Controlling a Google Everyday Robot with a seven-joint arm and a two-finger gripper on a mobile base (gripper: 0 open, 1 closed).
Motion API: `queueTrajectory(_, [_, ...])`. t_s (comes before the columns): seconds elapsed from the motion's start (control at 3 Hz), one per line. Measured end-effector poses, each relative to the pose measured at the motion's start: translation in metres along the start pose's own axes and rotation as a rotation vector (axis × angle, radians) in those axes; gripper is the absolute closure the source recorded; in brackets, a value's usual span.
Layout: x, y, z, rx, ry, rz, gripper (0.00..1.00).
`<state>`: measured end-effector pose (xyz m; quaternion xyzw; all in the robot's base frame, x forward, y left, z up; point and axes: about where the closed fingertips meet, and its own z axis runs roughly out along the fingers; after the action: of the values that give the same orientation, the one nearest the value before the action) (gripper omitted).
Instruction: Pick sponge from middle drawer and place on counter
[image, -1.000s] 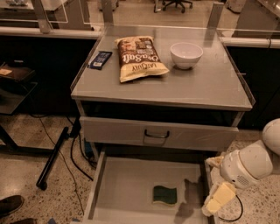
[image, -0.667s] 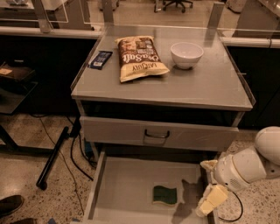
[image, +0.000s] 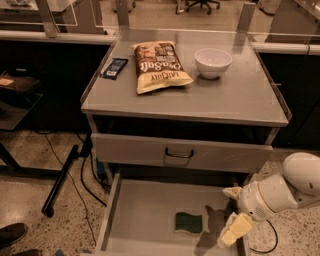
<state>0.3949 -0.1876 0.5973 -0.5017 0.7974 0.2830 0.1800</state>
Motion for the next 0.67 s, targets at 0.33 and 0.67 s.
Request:
queueTrajectory(0.33, [0.015, -0.010, 0.035, -0.007, 0.003, 0.016, 0.00])
queueTrajectory(0.67, [0.044, -0.053, 0.092, 0.022, -0.024, 0.062, 0.00])
